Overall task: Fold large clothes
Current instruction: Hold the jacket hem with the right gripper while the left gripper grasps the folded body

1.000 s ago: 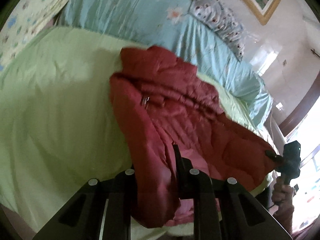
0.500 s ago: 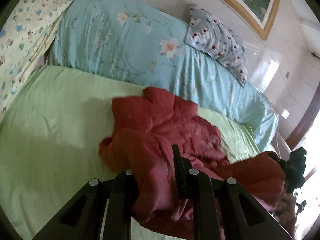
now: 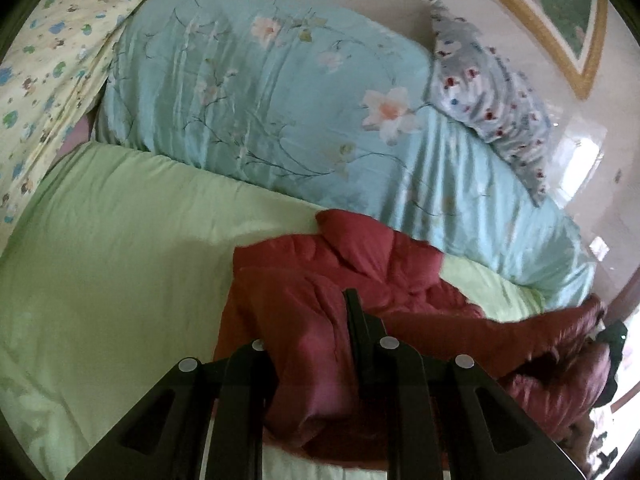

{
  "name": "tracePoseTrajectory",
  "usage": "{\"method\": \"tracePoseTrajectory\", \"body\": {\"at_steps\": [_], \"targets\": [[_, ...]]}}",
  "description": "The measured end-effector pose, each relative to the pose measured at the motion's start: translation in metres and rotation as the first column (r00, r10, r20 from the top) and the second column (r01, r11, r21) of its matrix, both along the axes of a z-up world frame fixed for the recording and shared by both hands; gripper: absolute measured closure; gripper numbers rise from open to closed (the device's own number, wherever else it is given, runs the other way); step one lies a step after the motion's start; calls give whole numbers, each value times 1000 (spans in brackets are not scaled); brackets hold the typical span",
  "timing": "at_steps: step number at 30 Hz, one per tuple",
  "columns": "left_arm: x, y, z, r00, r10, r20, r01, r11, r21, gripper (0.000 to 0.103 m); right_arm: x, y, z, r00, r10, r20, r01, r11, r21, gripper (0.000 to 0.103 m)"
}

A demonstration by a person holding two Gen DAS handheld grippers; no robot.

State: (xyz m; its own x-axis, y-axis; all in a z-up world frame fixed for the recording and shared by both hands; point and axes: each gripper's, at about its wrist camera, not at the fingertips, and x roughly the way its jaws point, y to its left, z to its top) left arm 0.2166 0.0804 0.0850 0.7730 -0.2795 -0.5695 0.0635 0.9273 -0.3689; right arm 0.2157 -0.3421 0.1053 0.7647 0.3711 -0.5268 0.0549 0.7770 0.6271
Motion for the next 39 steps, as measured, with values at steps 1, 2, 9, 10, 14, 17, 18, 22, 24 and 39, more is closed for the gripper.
{"method": "tracePoseTrajectory", "body": {"at_steps": [1,2,9,10,14,17,18,22,24,39], "targets": [[11,-3,-2,1000,8,-6,-7,1000,7,84,12,-2,-7,1000,-11,-5,11,1000,-3,81],[23,-6,-6,1000,16,-16,-16,1000,15,84,20,-4,-12,1000,-18,-11,18,1000,-7,81],[122,-19,-45,991,79,-109,-74,996,51,83,66,-21,-58,995,-60,-74,59,998,-9,79],[134,-20,-51,990,84,-115,-78,995,56,82,73,-24,-65,994,-65,-83,65,998,-7,79],[184,-23,-73,986,91,-139,-87,996,35,80,97,-30,-82,993,-67,-97,65,997,-29,78],[205,-19,-84,985,91,-148,-90,996,15,79,114,-30,-90,993,-65,-103,60,997,-56,77],[208,-18,-87,985,85,-151,-85,996,12,79,118,-30,-92,992,-66,-106,59,996,-66,77],[206,-9,-90,987,52,-152,-56,998,-21,73,126,-25,-102,992,-56,-117,42,993,-115,77],[191,-2,-84,990,30,-135,-34,999,-33,64,128,-25,-106,991,-45,-128,29,992,-119,77],[64,-112,-83,985,-165,-45,171,933,316,12,131,-8,-103,989,-73,-127,41,970,-238,73]]}}
